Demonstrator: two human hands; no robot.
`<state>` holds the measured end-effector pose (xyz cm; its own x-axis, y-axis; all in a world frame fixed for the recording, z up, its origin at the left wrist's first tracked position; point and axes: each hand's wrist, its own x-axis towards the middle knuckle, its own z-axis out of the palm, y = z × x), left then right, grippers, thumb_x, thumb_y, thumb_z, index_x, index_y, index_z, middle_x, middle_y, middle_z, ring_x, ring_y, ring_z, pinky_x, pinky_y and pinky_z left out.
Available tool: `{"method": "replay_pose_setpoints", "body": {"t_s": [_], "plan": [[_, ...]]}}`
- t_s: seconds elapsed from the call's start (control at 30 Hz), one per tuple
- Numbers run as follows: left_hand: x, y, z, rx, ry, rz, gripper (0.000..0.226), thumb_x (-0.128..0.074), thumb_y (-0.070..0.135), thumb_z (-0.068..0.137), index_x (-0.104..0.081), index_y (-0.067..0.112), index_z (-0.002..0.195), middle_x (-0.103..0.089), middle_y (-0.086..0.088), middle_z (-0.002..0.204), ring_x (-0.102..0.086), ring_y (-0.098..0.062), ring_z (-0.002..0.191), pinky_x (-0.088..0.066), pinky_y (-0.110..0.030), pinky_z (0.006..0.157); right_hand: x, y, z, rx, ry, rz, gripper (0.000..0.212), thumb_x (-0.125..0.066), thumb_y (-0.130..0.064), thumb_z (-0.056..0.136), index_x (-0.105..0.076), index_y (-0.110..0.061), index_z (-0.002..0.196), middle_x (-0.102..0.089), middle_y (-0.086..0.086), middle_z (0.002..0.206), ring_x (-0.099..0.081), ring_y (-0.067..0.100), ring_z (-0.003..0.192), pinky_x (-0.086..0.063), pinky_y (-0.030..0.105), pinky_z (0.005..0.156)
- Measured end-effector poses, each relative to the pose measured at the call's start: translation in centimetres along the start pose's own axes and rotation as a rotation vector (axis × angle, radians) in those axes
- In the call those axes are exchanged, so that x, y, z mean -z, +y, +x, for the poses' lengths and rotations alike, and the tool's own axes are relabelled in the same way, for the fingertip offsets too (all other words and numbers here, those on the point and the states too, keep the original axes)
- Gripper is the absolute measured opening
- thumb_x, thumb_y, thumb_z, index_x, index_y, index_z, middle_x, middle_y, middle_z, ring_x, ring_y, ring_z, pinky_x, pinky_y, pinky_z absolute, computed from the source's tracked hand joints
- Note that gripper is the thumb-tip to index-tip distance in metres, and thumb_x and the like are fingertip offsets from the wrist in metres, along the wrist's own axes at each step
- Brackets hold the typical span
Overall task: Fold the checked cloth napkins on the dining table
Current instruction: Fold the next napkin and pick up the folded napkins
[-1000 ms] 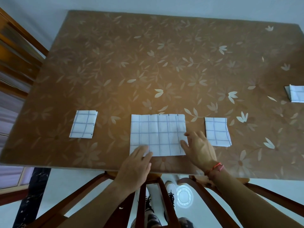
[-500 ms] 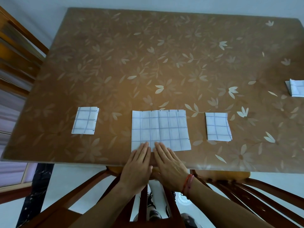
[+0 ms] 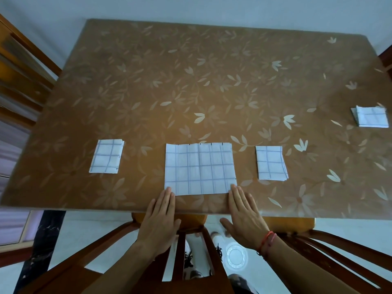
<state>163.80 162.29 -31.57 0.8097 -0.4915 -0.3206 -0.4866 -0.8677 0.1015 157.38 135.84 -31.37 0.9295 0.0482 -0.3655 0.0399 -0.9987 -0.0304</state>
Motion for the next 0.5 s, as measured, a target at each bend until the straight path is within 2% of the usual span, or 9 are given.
{"method": "replay_pose_setpoints", "body": {"t_s": [0.07,0.17,0.27,0.37,0.5], "plan": [[0.1,0.2,0.1,0.01,-0.019,-0.004,0.069,-0.027,0.047,0.094,-0.037,0.001,0.144,-0.031,-0.016,0.153,-0.031,-0.028,0.141,-0.04,-0.049,0.105,0.0,0.1,0.0,-0.004,-0.002,0.003,0.084,-0.036,-0.058,0.088,-0.043,0.006,0.142,-0.036,0.024,0.152,-0.039,0.038,0.139,-0.032,0.053,0.109],[0.4,0.6,0.3,0.031,-0.024,-0.017,0.069,-0.031,0.046,0.09,-0.041,0.0,0.142,-0.033,-0.017,0.152,-0.032,-0.029,0.141,-0.036,-0.047,0.107,0.3,-0.1,0.2,-0.016,-0.007,0.03,0.084,-0.035,-0.057,0.087,-0.046,0.006,0.14,-0.04,0.024,0.15,-0.042,0.038,0.137,-0.037,0.052,0.107],[0.9,1.4,0.9,0.036,-0.004,-0.087,0.068,-0.027,0.046,0.093,-0.043,0.0,0.141,-0.034,-0.02,0.152,-0.03,-0.032,0.142,-0.035,-0.048,0.11,0.7,-0.2,0.3,-0.017,0.007,0.053,0.083,-0.036,-0.056,0.085,-0.048,0.006,0.138,-0.046,0.024,0.146,-0.047,0.038,0.134,-0.039,0.051,0.105],[2.0,3.0,2.0,-0.02,0.012,-0.16,0.068,-0.018,0.046,0.093,-0.033,0.007,0.147,-0.02,-0.017,0.158,-0.016,-0.032,0.147,-0.025,-0.048,0.116,1.2,0.0,0.5,-0.017,0.016,0.097,0.081,-0.035,-0.054,0.086,-0.048,0.006,0.138,-0.049,0.022,0.144,-0.05,0.036,0.132,-0.035,0.046,0.106],[3.0,4.6,3.9,-0.051,-0.026,-0.161,0.065,-0.009,0.045,0.093,-0.03,0.017,0.149,-0.01,-0.012,0.161,-0.009,-0.033,0.147,-0.022,-0.054,0.115,3.1,0.3,1.0,0.004,0.008,0.213,0.079,-0.03,-0.054,0.089,-0.035,0.001,0.145,-0.038,0.015,0.15,-0.04,0.032,0.137,-0.036,0.043,0.112]]}}
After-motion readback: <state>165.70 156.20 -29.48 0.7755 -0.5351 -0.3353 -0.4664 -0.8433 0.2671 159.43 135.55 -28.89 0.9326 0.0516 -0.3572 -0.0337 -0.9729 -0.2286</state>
